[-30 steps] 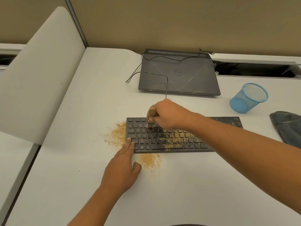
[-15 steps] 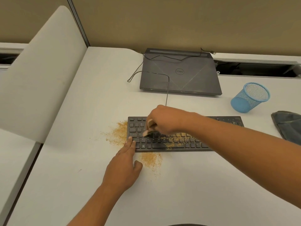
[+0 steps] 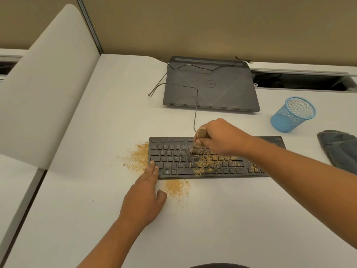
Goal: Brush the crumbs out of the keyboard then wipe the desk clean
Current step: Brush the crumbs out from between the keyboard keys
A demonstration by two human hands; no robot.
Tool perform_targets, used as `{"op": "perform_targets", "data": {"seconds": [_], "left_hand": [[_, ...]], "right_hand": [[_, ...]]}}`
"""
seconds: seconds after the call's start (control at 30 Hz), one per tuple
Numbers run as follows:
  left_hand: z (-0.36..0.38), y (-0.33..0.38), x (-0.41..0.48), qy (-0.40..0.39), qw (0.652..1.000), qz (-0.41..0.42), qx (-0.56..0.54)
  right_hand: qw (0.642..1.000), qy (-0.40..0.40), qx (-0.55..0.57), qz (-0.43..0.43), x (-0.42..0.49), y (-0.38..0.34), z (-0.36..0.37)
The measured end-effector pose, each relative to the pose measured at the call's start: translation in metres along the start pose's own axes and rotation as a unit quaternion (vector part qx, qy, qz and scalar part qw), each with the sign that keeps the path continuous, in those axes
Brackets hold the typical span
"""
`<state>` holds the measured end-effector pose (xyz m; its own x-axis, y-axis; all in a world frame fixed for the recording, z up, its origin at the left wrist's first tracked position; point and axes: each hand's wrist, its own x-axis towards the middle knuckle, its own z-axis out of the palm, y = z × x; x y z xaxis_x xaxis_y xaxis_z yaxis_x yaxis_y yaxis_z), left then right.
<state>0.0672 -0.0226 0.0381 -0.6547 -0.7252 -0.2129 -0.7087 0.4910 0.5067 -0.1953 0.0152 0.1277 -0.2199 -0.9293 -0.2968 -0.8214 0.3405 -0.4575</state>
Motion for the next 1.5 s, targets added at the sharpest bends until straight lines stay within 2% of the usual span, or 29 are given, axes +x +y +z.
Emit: {"op": "perform_targets", "data": {"seconds": [0.07, 0.17, 0.27, 0.4, 0.47, 0.6, 0.87, 0.97, 1.1, 1.17, 1.27, 1.4, 1.5], "left_hand": [[0.001, 0.001, 0.0, 0.0, 1.0, 0.001, 0.002], [0.0, 0.001, 0.0, -0.002, 1.0, -0.002, 0.006], [0.0, 0.001, 0.0, -0.001, 1.0, 0.001, 0.006], [0.0, 0.002, 0.0, -0.005, 1.0, -0.003, 0.008], [0.0, 0.002, 0.001, -0.005, 1.0, -0.004, 0.007], [0.0, 0.003, 0.001, -0.009, 1.0, -0.005, 0.009], [0.0, 0.004, 0.001, -0.009, 1.0, -0.008, 0.01], [0.0, 0.004, 0.001, -0.008, 1.0, -0.005, 0.012], [-0.001, 0.004, 0.001, -0.012, 1.0, -0.008, 0.016], [-0.001, 0.005, 0.0, -0.011, 1.0, -0.009, 0.018], [-0.001, 0.005, 0.001, -0.012, 1.0, -0.013, 0.018], [-0.001, 0.006, 0.001, -0.013, 1.0, -0.016, 0.016], [0.0, 0.006, 0.001, -0.013, 1.0, -0.017, 0.015]], "right_hand": [[1.0, 0.019, 0.011, 0.007, -0.004, 0.003, 0.001], [1.0, -0.015, 0.008, 0.003, -0.008, 0.004, 0.004], [1.0, 0.02, 0.015, 0.012, -0.008, 0.006, 0.004], [1.0, -0.007, 0.01, 0.01, -0.011, 0.004, 0.005], [1.0, 0.008, 0.016, 0.004, -0.012, 0.001, 0.005], [0.999, -0.012, -0.048, 0.021, -0.013, 0.001, 0.007], [0.999, -0.023, -0.03, 0.002, -0.033, 0.005, 0.014], [1.0, -0.002, -0.021, -0.019, -0.032, 0.003, 0.013], [0.997, -0.052, -0.052, -0.015, -0.031, 0.0, 0.014], [0.998, -0.034, -0.059, -0.011, -0.03, -0.005, 0.012], [1.0, 0.004, 0.002, -0.013, -0.024, -0.013, 0.017], [0.998, -0.061, -0.017, -0.006, -0.019, -0.02, 0.02], [0.997, -0.052, -0.046, -0.028, -0.018, -0.022, 0.013]]}}
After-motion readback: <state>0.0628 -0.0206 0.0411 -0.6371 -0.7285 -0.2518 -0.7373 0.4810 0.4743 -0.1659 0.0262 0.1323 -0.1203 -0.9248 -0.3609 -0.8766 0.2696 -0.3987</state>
